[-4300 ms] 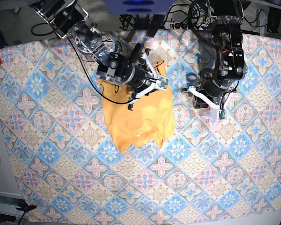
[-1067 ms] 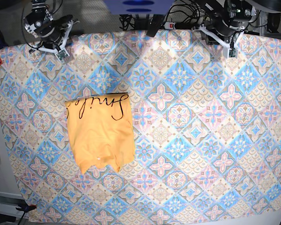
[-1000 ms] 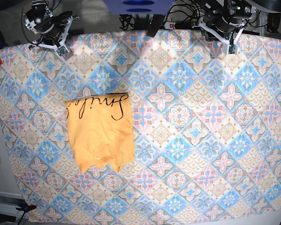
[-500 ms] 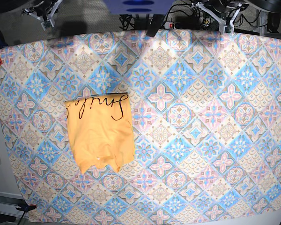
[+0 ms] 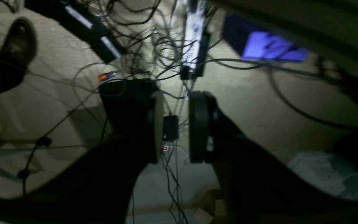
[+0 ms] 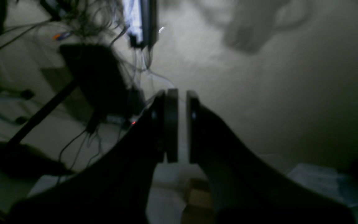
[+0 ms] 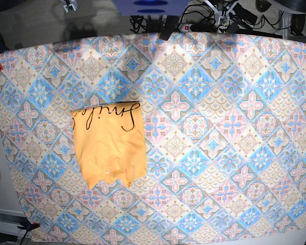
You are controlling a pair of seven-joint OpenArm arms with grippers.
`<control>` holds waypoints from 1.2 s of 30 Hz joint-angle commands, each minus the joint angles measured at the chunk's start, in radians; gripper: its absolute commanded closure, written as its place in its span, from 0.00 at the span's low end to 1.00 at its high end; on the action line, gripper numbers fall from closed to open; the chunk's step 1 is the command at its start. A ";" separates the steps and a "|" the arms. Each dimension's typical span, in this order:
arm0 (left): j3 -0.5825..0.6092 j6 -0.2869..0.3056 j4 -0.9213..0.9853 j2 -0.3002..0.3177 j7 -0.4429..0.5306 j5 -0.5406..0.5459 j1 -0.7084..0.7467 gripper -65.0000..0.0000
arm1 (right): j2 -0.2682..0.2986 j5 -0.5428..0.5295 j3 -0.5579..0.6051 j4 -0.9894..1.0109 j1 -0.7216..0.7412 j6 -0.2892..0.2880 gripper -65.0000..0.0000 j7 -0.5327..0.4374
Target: Fold the T-shirt properly
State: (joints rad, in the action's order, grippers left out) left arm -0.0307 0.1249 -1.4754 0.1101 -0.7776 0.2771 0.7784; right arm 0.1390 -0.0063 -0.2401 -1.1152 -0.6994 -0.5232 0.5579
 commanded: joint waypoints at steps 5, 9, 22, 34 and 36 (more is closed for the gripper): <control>-0.001 0.000 0.123 0.006 0.066 -0.009 -0.015 0.79 | 0.009 -0.007 -0.003 0.093 0.043 -0.007 0.93 -0.009; 0.001 0.000 0.299 0.009 0.089 -0.012 -0.103 0.79 | 0.009 -0.007 -0.003 0.258 0.116 -0.005 0.93 -0.043; 0.004 0.000 0.835 -0.020 0.309 -0.190 -0.379 0.79 | 0.006 -0.001 0.018 0.855 0.375 0.001 0.93 -0.480; 0.001 0.000 1.215 -0.033 0.545 -0.244 -0.569 0.79 | -0.089 -0.004 0.124 0.913 0.401 0.216 0.93 -0.638; 0.001 0.000 1.214 -0.033 0.547 -0.246 -0.570 0.79 | -0.105 -0.004 0.124 0.912 0.401 0.216 0.93 -0.642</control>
State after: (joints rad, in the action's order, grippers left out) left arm -0.0284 0.1246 -0.2607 0.0746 -0.2298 0.0341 0.2012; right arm 0.0383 -0.0078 -0.1158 -0.2028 -0.2905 -0.2947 -0.0765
